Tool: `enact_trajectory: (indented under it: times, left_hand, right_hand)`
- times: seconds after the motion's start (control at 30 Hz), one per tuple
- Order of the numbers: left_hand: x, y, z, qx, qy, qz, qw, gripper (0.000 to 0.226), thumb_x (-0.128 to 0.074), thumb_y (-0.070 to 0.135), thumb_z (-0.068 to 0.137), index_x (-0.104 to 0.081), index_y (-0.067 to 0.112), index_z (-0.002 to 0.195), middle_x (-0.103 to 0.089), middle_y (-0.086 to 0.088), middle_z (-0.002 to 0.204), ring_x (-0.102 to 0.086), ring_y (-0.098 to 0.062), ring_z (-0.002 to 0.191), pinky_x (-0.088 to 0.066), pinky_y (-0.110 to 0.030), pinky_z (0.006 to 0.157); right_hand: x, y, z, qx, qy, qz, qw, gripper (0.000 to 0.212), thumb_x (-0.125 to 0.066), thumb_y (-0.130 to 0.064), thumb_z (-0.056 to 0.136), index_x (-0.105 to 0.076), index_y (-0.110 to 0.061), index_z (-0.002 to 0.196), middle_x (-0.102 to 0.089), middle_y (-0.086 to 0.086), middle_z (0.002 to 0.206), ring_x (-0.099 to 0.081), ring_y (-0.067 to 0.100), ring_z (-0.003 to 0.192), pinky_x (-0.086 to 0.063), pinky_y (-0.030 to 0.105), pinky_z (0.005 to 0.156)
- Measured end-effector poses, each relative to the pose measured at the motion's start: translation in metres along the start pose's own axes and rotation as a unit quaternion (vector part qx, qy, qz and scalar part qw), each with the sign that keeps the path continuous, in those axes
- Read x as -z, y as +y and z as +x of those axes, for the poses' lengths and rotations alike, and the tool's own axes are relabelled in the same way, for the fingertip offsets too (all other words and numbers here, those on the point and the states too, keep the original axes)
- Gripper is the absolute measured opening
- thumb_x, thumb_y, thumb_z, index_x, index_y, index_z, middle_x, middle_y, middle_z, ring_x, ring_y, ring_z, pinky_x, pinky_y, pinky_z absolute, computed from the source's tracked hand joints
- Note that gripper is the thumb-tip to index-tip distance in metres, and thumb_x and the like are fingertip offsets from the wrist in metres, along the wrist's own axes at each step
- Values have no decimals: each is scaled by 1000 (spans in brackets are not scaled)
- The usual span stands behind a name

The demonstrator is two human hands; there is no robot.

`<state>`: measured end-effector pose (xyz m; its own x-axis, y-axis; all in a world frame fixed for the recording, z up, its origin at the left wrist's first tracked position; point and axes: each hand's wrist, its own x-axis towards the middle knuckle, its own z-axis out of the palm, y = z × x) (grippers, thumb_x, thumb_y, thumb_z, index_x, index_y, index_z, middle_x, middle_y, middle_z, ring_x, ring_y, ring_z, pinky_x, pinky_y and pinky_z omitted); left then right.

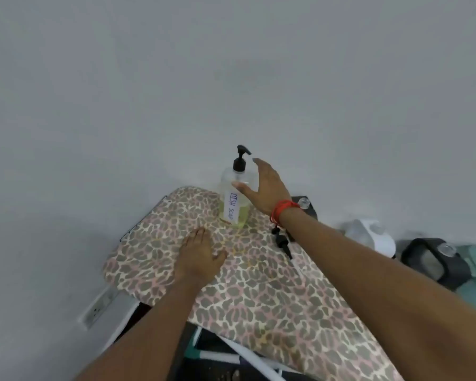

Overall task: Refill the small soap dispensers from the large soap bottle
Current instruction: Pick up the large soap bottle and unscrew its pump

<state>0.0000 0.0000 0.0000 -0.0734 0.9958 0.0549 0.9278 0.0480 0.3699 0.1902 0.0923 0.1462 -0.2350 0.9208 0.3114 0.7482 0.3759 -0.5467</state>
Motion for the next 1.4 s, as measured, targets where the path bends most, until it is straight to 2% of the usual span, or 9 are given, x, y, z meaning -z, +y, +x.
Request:
enact_trajectory:
  times: [0.1, 0.13, 0.23, 0.5, 0.73, 0.93, 1.03, 1.17, 1.4]
  left_hand:
    - [1, 1, 0, -4, 7, 1, 1000, 91, -39, 67, 97, -17, 8, 162, -16, -7, 170, -11, -22, 158, -6, -38, 129]
    - [3, 1, -2, -6, 7, -1, 1000, 91, -39, 67, 97, -17, 8, 162, -16, -7, 170, -11, -21, 158, -6, -38, 129]
    - [-1, 1, -2, -9, 9, -3, 1000, 91, -39, 67, 97, -18, 8, 162, -16, -7, 170, -10, -21, 158, -5, -37, 128]
    - [-5, -1, 1, -11, 27, -12, 1000, 91, -41, 68, 95, -22, 8, 161, -21, -6, 169, -14, -21, 157, -7, -37, 128]
    - [7, 9, -14, 8, 14, -107, 994, 89, -60, 58, 93, -27, 10, 160, -29, -9, 166, -24, -23, 154, -18, -39, 127]
    - [21, 81, -97, -117, -70, -338, 931, 122, -90, 58, 66, -20, 28, 162, -26, 5, 167, -27, -17, 153, -31, -47, 122]
    - [35, 130, -140, -192, -50, -438, 877, 120, -95, 56, 61, -26, 39, 157, -42, 18, 156, -42, -5, 143, -43, -37, 114]
    - [57, 186, -179, -250, -35, -516, 819, 119, -100, 39, 61, -28, 36, 156, -55, 13, 145, -56, -11, 133, -55, -30, 100]
    - [83, 225, -208, -243, 4, -530, 813, 107, -100, 44, 57, -39, 34, 145, -68, 14, 122, -70, -10, 109, -60, -25, 82]
  right_hand:
    - [-7, -6, 14, -37, -32, 75, 996, 90, -65, -70, 79, -36, -22, 149, -42, -1, 153, -41, 23, 139, -41, 39, 109]
    - [-8, -8, 17, -50, -44, 97, 993, 79, -69, -66, 78, -45, -24, 140, -54, -7, 138, -51, 23, 130, -49, 33, 96]
    - [-18, -6, 22, -48, -51, 127, 989, 65, -78, -51, 78, -49, -25, 131, -57, -14, 111, -57, 16, 102, -40, 19, 71]
    - [-17, -2, 20, -58, -37, 118, 991, 77, -84, -48, 74, -51, -20, 137, -62, 1, 121, -57, 18, 104, -45, 30, 85]
    - [36, -10, -55, -41, -11, 134, 990, 74, -87, -56, 65, -60, -30, 129, -68, -11, 116, -64, 9, 101, -52, 27, 84]
    - [122, -22, -153, -42, 45, 163, 985, 61, -89, -50, 64, -69, -32, 119, -72, -17, 105, -68, -1, 88, -50, 12, 67]
    - [163, -34, -198, -39, 71, 162, 983, 56, -88, -52, 65, -71, -33, 115, -74, -14, 102, -70, 13, 84, -56, 26, 70]
    - [203, -49, -244, -37, 90, 171, 980, 51, -85, -56, 66, -73, -34, 111, -76, -14, 100, -70, 28, 83, -58, 40, 77]
    - [234, -66, -281, -52, 104, 153, 981, 57, -84, -61, 63, -74, -32, 112, -76, -14, 99, -71, 3, 75, -62, 39, 79]
